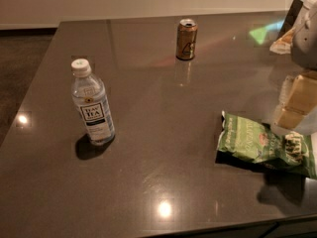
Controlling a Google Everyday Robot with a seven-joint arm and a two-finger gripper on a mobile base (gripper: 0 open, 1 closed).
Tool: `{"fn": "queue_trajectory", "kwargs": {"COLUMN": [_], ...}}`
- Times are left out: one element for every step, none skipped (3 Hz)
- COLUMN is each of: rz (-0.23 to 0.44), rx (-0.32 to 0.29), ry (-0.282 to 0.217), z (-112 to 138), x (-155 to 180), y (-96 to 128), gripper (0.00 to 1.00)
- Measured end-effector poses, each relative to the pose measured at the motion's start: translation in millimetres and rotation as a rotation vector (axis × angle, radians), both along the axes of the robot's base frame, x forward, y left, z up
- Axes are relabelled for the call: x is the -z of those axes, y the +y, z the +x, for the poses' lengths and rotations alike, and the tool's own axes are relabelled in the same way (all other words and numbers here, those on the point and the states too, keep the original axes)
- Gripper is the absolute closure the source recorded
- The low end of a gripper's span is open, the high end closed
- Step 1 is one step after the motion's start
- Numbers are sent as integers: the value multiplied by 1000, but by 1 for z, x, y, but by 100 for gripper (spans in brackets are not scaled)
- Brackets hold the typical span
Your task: Knock blue plastic bottle over
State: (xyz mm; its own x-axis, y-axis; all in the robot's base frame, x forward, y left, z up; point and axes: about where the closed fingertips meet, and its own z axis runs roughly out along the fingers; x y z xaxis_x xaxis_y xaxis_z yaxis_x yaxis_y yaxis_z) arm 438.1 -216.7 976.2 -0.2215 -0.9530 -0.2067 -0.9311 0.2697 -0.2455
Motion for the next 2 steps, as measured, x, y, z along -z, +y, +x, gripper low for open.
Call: {"fn": "queue_trajectory", "kwargs": {"rz": [0,43], "rx": [0,-38], "ry": [0,3], "z": [0,1], "x": [0,1], "y": [0,14], "gripper": [0,0]}}
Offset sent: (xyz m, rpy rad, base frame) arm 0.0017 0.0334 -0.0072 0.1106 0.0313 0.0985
